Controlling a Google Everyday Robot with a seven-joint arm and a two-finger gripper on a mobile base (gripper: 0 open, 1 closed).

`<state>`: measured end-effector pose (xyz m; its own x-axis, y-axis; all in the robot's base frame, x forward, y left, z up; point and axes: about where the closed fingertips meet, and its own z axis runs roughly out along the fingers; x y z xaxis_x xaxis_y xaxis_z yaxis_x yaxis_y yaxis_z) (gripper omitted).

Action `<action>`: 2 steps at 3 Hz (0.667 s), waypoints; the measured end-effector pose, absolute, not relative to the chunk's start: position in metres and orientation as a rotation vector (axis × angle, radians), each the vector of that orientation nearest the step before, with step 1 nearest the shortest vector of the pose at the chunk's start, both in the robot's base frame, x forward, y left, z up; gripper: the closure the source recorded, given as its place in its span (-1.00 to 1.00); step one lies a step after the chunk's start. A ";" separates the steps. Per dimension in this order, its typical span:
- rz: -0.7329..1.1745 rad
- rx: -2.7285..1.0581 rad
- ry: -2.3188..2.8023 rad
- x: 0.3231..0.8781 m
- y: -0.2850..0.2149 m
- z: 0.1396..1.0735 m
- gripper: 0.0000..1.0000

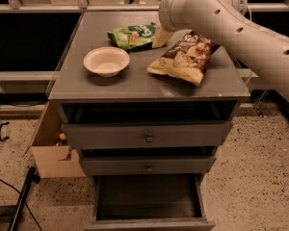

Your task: Place green rice chip bag into bottom drawer

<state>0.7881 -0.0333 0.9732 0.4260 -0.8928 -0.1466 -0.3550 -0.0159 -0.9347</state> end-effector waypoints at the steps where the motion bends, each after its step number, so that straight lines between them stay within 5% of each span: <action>1: -0.594 -1.573 1.166 0.812 -0.037 0.961 -1.00; 2: -0.592 -1.575 1.200 0.828 -0.041 0.950 -1.00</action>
Offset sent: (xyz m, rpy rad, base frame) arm 0.0599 -0.0157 -0.0312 0.0225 0.0733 -0.0707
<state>0.8285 -0.0407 0.9504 0.3813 -0.9050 -0.1887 -0.4013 0.0219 -0.9157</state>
